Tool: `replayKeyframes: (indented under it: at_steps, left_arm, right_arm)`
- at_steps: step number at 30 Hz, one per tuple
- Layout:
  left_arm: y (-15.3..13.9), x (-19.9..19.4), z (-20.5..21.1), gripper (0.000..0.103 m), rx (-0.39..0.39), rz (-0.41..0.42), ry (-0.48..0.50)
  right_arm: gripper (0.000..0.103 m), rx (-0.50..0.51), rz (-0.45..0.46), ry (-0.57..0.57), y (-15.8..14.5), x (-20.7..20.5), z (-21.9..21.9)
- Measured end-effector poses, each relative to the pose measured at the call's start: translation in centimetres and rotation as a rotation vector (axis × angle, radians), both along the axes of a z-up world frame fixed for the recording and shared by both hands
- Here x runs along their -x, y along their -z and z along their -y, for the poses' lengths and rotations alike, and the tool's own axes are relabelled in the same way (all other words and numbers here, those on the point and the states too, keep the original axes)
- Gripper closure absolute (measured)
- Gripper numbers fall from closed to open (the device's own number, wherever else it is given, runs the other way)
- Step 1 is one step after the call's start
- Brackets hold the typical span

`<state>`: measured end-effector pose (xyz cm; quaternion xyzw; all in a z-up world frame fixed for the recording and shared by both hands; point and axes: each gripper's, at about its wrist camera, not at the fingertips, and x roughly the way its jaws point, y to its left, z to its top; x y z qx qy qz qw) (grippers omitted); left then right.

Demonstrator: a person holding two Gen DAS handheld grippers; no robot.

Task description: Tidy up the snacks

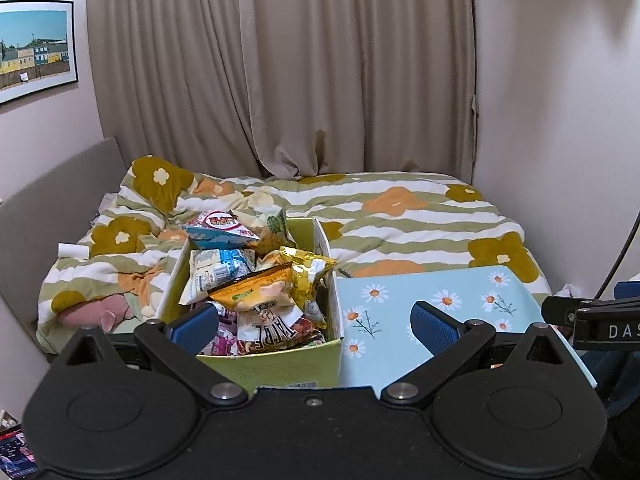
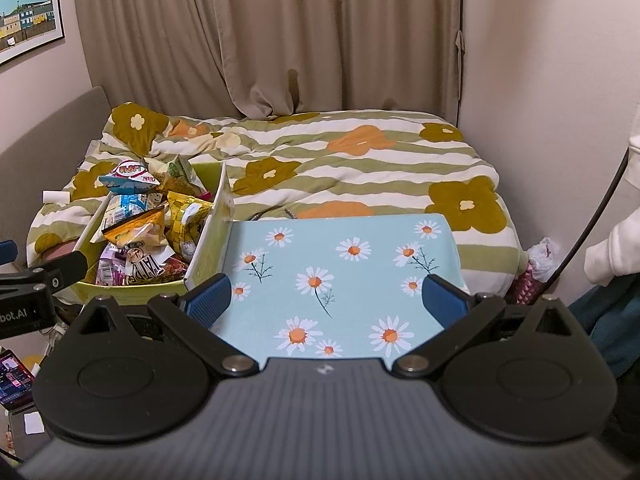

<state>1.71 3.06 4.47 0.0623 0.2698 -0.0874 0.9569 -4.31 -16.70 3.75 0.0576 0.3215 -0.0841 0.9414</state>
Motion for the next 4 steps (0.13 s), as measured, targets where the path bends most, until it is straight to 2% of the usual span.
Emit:
replayKeyframes:
  at_steps: [4]
  left_arm:
    - [-0.10,-0.04,-0.07,0.000,-0.010,0.012,-0.009]
  right_arm:
    - [0.000,0.000,0.000,0.000,0.03,-0.12,-0.31]
